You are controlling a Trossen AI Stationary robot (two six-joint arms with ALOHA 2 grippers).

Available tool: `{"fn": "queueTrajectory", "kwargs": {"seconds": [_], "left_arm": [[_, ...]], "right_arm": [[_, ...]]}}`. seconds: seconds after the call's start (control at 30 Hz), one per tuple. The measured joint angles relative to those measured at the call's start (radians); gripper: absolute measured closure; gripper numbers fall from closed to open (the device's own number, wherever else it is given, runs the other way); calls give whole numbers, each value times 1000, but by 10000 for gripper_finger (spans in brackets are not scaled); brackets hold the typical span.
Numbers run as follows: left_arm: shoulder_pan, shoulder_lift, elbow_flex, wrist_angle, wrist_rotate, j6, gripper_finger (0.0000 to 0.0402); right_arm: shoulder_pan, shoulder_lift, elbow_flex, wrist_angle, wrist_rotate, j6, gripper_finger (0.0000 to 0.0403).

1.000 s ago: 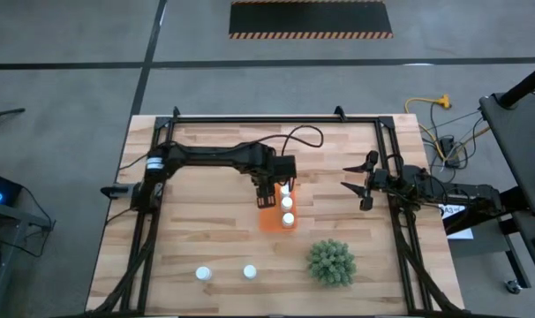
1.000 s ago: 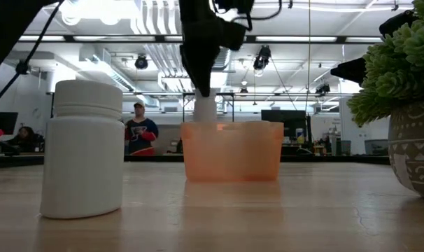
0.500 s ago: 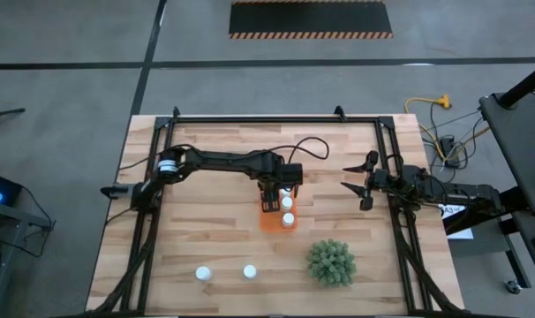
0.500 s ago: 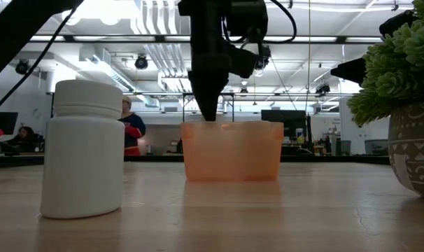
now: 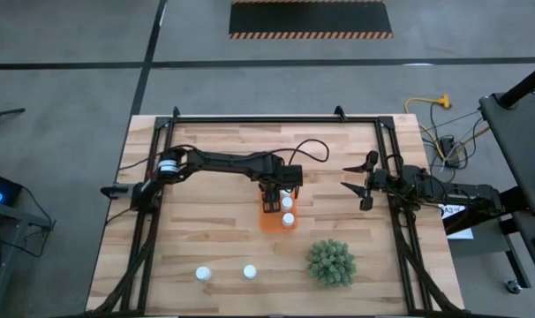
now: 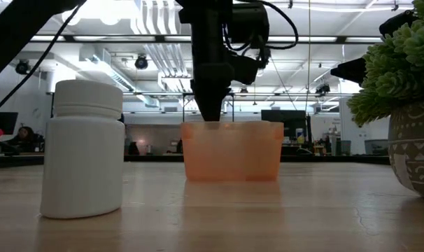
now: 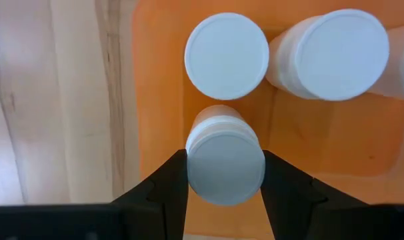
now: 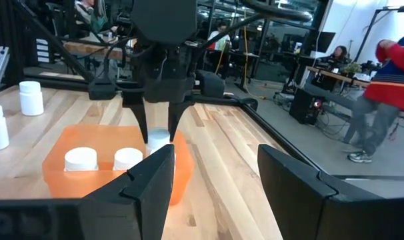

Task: Pick and place pill bottles into a basket
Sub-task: Put the white pill bottle into the orange bin

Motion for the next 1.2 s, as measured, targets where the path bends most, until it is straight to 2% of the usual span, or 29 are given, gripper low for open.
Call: {"fn": "queueTrajectory", "kwargs": {"seconds": [0.3, 0.47, 0.57, 0.93, 1.2], "left_arm": [[4, -1, -1, 0, -41, -7, 262], [4, -1, -19, 0, -53, -7, 222], [4, -1, -39, 1, -53, -7, 214], [4, -4, -69, 0, -71, -7, 209], [4, -60, -67, -1, -79, -9, 208]], "right_arm": [[0, 0, 0, 0, 0, 0, 197], [0, 0, 0, 0, 0, 0, 197], [0, 0, 0, 0, 0, -1, 197], [0, 0, 0, 0, 0, 0, 197], [0, 0, 0, 0, 0, 0, 197]]}}
